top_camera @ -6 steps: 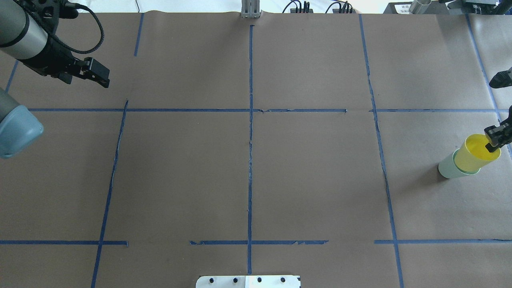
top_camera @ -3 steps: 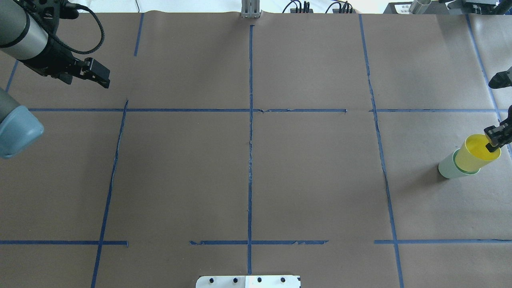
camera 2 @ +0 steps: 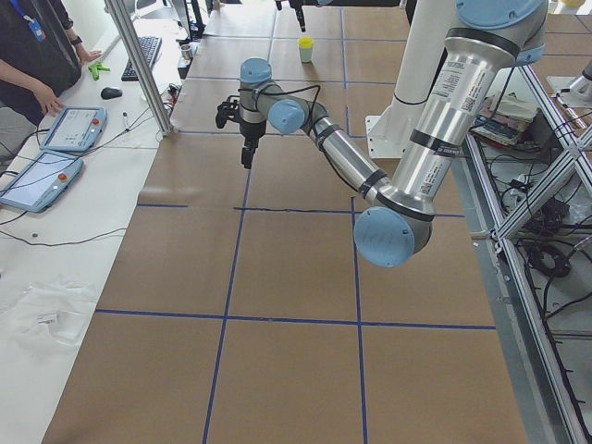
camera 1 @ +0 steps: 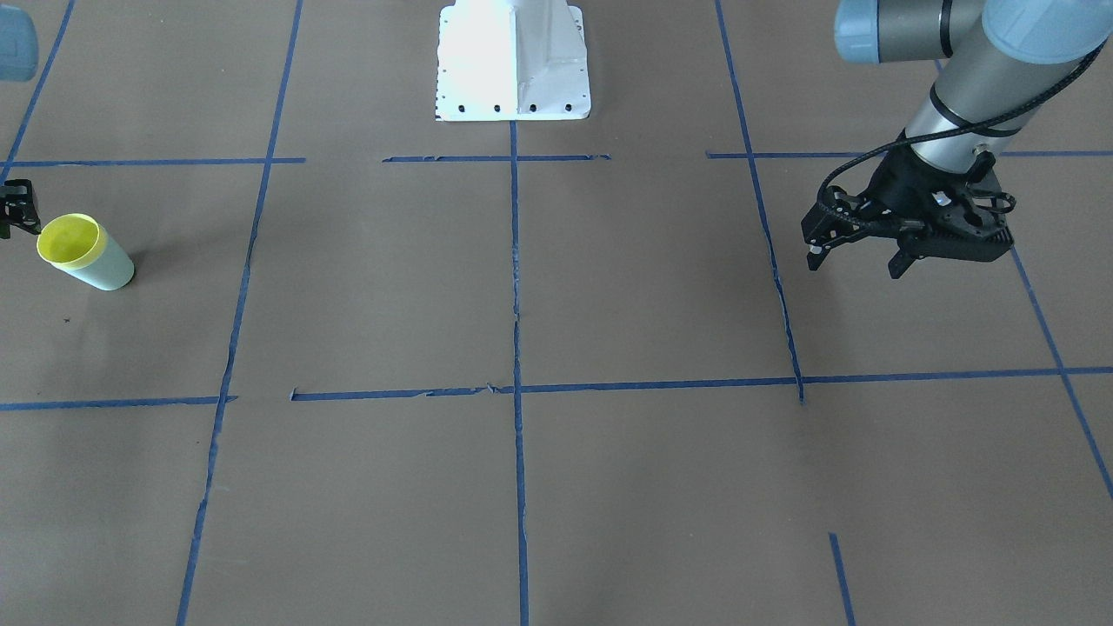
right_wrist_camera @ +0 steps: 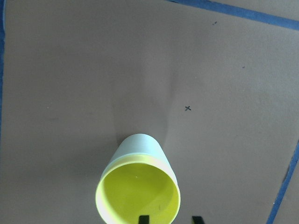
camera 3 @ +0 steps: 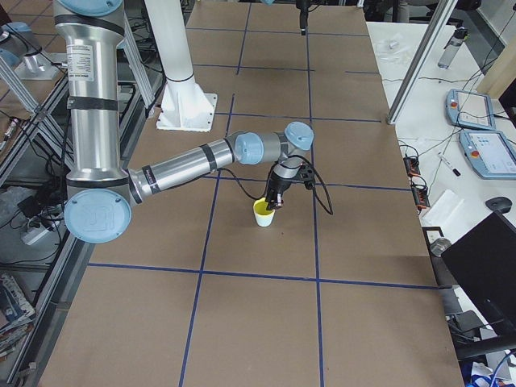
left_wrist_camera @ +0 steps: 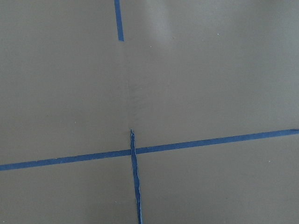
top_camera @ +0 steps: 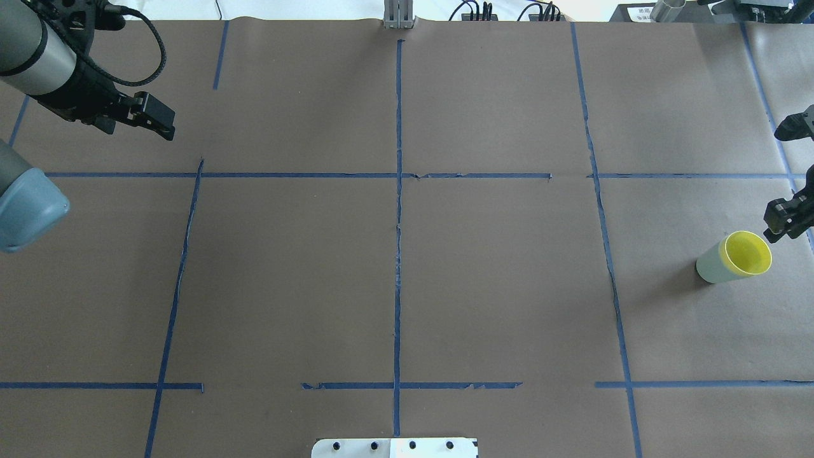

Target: Transfer and stack yellow cup on green cup

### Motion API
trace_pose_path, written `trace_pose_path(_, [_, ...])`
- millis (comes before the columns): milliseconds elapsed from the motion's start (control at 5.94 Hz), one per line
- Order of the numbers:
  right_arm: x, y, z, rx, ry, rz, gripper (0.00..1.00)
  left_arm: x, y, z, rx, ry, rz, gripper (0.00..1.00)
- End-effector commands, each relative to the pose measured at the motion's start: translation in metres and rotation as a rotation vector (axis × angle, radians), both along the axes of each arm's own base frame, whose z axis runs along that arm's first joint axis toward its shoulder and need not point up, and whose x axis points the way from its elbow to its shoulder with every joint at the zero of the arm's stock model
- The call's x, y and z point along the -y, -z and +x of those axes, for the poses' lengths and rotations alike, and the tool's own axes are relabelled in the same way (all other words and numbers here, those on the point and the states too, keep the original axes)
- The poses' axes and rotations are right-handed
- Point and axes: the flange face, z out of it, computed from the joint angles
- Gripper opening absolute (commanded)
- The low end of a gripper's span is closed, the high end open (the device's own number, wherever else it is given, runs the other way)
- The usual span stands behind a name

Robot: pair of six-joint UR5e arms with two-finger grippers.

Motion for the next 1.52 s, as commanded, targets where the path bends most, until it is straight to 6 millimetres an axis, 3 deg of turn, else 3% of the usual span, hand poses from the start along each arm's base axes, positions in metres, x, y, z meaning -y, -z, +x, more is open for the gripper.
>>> trace_pose_path(0, [0.001, 0.003, -0.001, 0.004, 0.0, 0.004, 0.63, 0.0, 0.0, 0.0, 0.0, 0.0, 0.0, 1.0])
trace_pose_path(168, [0.001, 0.009, 0.0, 0.008, -0.007, 0.013, 1.0, 0.0, 0.0, 0.0, -0.001, -0.003, 0.002, 1.0])
trace_pose_path(337, [0.003, 0.01, 0.014, 0.011, -0.027, 0.021, 1.0, 0.0, 0.0, -0.001, 0.0, -0.005, 0.005, 1.0])
trace_pose_path(505, [0.005, 0.003, 0.051, 0.013, -0.069, 0.036, 1.0, 0.0, 0.0, -0.001, 0.0, -0.008, 0.007, 1.0])
trace_pose_path(842, [-0.022, -0.039, 0.143, 0.026, -0.086, 0.085, 1.0, -0.002, 0.0, 0.0, -0.011, -0.022, 0.001, 1.0])
trace_pose_path(1011, [-0.031, -0.049, 0.157, 0.022, -0.115, 0.063, 1.0, -0.002, -0.015, -0.007, 0.018, -0.072, 0.042, 1.0])
trace_pose_path(1347, [-0.039, -0.057, 0.17, 0.018, -0.145, 0.046, 1.0, 0.028, -0.058, -0.102, 0.103, -0.195, 0.13, 1.0])
